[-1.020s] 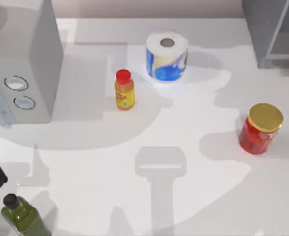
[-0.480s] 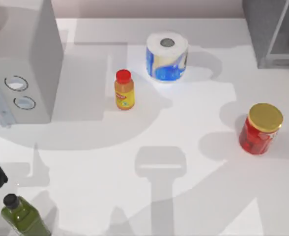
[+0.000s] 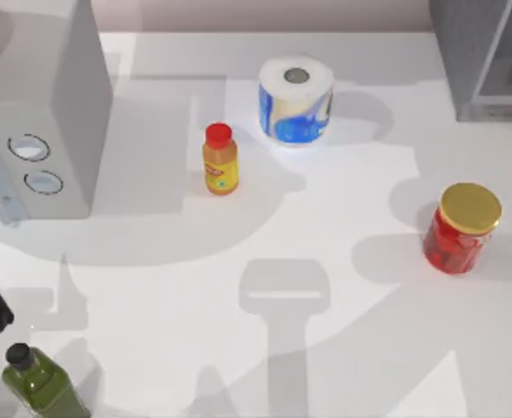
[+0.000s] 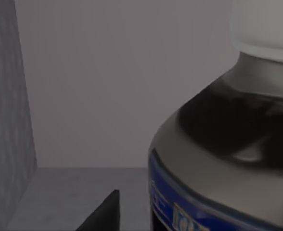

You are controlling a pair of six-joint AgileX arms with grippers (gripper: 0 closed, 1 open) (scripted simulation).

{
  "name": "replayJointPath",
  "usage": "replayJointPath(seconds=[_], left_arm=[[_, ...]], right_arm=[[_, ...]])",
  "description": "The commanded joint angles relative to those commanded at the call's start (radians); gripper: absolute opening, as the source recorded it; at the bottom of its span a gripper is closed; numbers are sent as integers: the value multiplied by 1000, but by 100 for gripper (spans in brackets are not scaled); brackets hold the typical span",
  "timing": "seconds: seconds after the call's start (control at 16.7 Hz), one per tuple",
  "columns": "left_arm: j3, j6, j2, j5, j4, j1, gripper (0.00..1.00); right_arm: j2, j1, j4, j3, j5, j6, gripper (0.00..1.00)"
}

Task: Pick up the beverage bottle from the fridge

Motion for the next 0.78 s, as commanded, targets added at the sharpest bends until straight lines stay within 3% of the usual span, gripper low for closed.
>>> replayJointPath(seconds=[0.54, 0.78], left_arm=[[0, 0, 0, 0, 0, 0, 100], [0, 0, 0, 0, 0, 0, 100]], right_arm=[[0, 0, 0, 0, 0, 0, 2], [0, 0, 0, 0, 0, 0, 0]])
